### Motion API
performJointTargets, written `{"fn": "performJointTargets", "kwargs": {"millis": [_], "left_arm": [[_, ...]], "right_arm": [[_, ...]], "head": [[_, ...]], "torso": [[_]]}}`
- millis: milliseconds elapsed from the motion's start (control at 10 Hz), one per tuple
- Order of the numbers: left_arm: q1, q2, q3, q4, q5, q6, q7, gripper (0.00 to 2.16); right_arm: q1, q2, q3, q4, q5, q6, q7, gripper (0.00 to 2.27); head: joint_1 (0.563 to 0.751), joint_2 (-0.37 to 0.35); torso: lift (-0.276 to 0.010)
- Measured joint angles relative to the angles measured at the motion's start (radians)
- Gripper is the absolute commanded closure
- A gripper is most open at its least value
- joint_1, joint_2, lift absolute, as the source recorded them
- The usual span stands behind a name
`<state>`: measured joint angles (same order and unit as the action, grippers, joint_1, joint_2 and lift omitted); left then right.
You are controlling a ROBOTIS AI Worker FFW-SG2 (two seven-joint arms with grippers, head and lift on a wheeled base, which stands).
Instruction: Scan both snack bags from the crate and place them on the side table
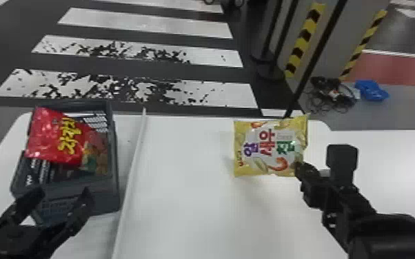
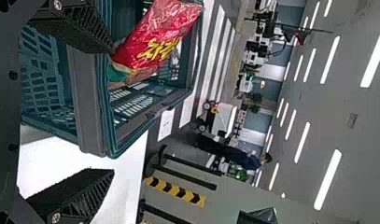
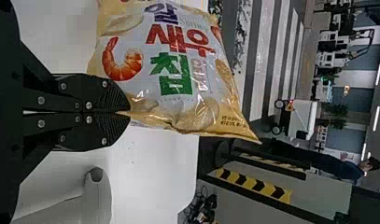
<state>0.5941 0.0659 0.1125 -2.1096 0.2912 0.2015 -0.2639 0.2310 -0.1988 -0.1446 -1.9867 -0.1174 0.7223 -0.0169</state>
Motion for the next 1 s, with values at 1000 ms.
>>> {"fn": "performJointTargets", "kwargs": {"millis": [1000], "left_arm": [[0.005, -0.005, 0.005, -0.002, 0.019, -0.012, 0.002, 0.08]], "right_arm": [[0.022, -0.039, 0.075, -0.141, 0.17, 0.025, -0.185, 2.26]], "head": [[0.695, -0.186]], "torso": [[-0.095]]}}
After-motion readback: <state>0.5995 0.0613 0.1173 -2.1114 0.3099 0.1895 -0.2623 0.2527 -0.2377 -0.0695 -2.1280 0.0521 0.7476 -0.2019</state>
